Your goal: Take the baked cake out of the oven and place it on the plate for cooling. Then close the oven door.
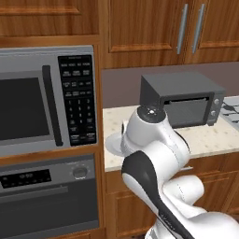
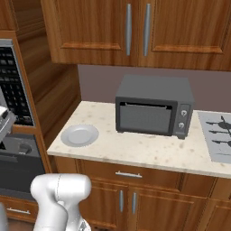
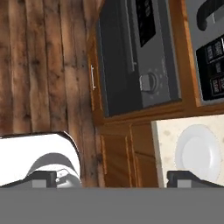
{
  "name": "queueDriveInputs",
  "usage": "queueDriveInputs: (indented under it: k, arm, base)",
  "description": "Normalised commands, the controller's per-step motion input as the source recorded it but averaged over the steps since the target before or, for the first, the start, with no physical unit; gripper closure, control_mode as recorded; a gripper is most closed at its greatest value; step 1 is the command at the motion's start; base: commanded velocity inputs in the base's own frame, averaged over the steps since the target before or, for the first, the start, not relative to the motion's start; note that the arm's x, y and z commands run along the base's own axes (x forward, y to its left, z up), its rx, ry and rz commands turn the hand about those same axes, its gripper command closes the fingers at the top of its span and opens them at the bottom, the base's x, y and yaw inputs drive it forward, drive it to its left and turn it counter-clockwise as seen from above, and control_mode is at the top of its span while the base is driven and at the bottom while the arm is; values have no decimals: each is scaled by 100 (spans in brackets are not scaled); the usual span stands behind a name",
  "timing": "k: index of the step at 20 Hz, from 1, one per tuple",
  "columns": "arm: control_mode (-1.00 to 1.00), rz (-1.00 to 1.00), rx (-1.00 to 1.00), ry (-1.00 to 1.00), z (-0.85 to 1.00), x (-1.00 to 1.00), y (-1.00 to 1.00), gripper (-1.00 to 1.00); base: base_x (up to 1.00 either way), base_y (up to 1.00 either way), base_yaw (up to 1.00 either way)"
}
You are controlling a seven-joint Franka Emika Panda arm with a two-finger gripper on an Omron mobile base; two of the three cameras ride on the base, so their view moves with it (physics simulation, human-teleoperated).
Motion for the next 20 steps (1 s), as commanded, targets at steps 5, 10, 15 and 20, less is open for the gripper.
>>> queueDriveInputs:
  k: [5,10,15,20]
  arm:
    - [-100,17,-3,-6,-19,-29,36,-100]
    - [-100,13,0,-6,-23,-33,44,-100]
    - [-100,6,0,0,-29,-19,55,-100]
    - [-100,4,0,-2,-27,-1,51,-100]
  base:
    - [0,0,0]
    - [0,0,0]
    - [0,0,0]
    - [0,0,0]
